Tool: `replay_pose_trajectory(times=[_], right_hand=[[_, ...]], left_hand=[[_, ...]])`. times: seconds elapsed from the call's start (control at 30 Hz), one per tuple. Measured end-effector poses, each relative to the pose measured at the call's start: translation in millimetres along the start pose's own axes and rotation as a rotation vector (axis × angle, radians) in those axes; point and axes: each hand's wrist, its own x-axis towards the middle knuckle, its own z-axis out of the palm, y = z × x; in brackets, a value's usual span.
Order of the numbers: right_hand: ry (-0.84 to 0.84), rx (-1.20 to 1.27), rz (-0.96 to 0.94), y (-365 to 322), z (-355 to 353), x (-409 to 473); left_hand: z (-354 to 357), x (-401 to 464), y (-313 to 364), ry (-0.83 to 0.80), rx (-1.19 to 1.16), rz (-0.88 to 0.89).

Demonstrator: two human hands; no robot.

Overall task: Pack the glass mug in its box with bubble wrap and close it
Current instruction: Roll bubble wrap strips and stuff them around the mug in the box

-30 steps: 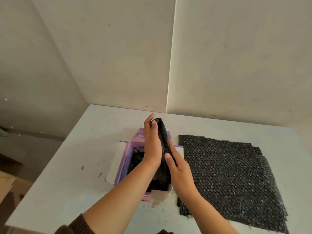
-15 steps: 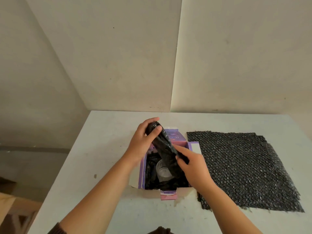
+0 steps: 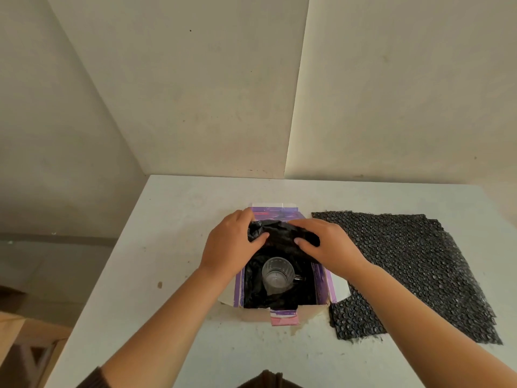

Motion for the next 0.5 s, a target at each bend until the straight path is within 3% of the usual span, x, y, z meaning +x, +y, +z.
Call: replay_pose_trajectory(times=[0.13, 0.27, 0.5], right_hand=[[-0.082, -0.078, -0.059, 2, 8, -4], [0.039, -0.09, -0.119, 10, 21, 0], [0.068, -0.091, -0.14, 27, 36, 14]], left_hand=[[9, -5, 3, 0.039, 0.007, -0.121], [17, -10, 7, 0.012, -0.026, -0.184], [14, -32, 8, -0.164, -0.118, -0.037]])
